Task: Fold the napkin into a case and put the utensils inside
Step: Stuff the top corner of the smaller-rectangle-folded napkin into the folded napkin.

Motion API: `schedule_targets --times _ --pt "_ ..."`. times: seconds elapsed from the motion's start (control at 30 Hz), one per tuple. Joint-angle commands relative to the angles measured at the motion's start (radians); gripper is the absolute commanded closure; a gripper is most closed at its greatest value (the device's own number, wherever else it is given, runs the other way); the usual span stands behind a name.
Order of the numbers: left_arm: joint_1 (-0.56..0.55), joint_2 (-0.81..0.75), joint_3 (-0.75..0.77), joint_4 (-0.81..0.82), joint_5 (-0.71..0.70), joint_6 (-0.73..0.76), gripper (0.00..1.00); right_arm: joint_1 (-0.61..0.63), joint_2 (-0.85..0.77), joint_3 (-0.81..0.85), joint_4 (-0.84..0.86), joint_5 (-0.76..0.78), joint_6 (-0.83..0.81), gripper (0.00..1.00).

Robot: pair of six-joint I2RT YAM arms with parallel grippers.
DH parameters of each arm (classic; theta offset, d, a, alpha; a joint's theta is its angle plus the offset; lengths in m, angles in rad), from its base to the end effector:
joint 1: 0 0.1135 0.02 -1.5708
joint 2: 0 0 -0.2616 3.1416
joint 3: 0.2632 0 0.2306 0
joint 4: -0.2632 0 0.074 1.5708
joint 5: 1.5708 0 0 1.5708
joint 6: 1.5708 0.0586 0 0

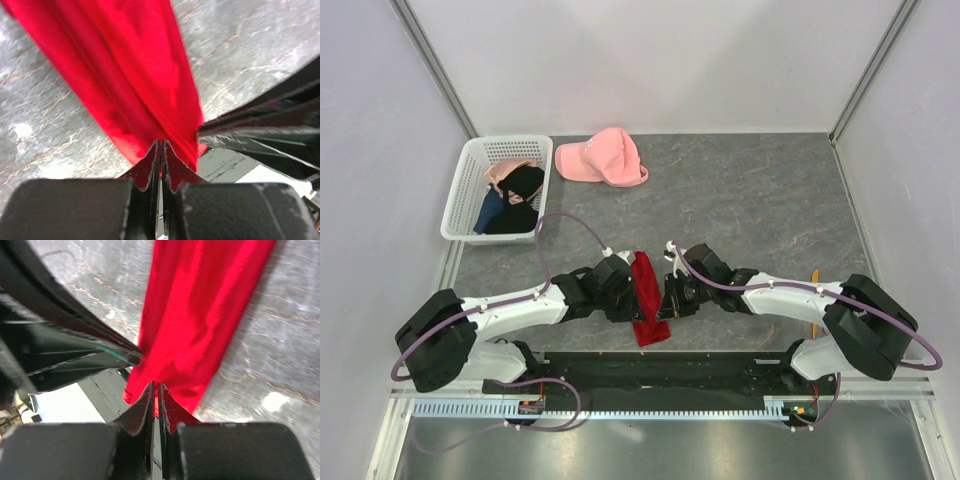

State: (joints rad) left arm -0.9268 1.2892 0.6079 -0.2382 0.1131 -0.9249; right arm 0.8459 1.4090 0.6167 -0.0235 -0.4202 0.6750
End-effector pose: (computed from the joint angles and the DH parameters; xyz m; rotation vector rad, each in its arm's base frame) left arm 0.1377 -0.1945 0.1660 0.0546 2.7187 -0.8262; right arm 0.1574 0.2137 0.1624 -0.4486 2.6165 1.1316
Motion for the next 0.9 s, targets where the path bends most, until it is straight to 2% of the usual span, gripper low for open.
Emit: schedule_targets --times 0.0,0.23,0.37,0.5,0.57,0.73,0.87 --pt "-0.007 -0.002 -0.019 0.008 -0.026 -0.045 0.94 0.027 0.036 -0.017 0.112 0.0 0.052 0.89" --pt "-0.021 0.033 -0.059 0.034 -0.038 -0.066 0.95 0.048 0.129 -0.028 0.211 0.003 0.087 0.91" --pt "-0.024 -0.002 -0.076 0.025 -0.065 -0.075 0.95 0.051 0.172 -0.021 0.229 0.02 0.078 0.92" --pt "-0.015 -0.074 -0.034 -0.088 -0.164 -0.054 0.94 0.05 0.18 -0.005 0.201 0.032 0.054 0.92" --pt "0.019 -0.106 -0.017 -0.134 -0.187 -0.032 0.9 0.05 0.165 0.009 0.172 0.038 0.04 0.92" --pt "0.158 -0.116 0.0 -0.139 -0.174 0.052 0.89 0.05 0.113 0.078 0.065 0.073 -0.005 0.9" --pt "0.207 -0.059 0.012 -0.107 -0.162 0.084 0.9 0.045 0.136 0.139 0.025 0.109 -0.04 0.82"
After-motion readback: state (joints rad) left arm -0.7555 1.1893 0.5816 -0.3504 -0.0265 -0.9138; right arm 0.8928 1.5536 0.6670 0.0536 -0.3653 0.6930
